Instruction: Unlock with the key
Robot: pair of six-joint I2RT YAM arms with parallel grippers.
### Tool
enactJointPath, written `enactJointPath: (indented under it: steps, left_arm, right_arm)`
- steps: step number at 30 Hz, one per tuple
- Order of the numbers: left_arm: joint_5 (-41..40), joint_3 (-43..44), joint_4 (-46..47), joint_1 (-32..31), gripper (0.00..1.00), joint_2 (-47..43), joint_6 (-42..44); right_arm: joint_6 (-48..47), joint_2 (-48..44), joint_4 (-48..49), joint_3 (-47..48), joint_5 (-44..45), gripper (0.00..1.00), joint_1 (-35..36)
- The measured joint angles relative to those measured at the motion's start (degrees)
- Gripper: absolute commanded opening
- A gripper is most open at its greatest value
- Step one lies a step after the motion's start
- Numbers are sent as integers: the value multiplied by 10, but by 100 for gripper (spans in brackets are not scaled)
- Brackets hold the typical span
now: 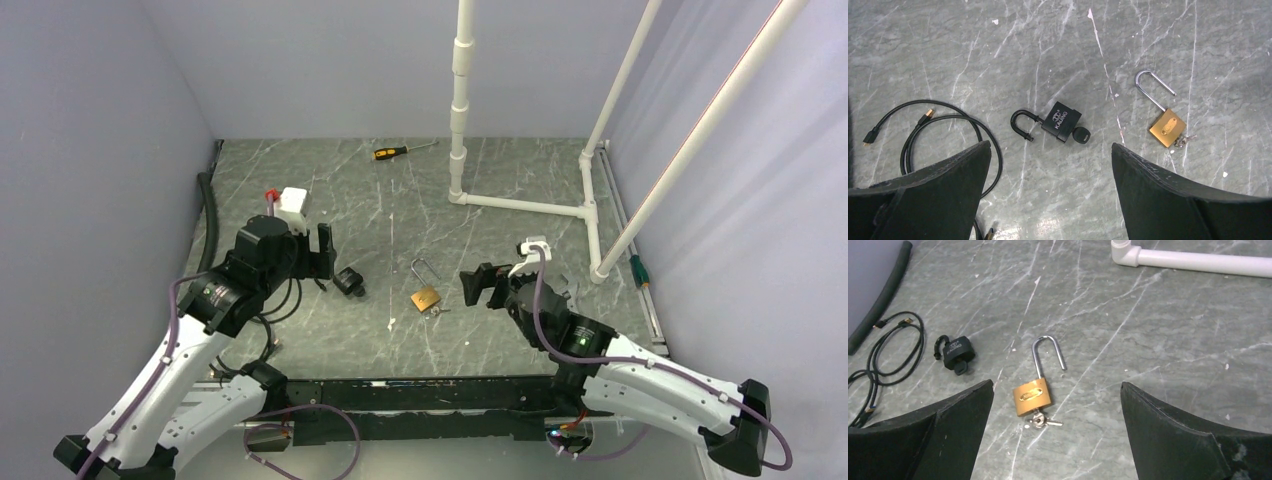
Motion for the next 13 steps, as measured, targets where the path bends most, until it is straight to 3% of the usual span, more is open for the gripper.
enactJointPath:
  steps: [13]
  left_arm:
    - [-12,-9,5,0,94,3,2]
  right_arm:
    - [3,-31,-14,-19,31,100,0]
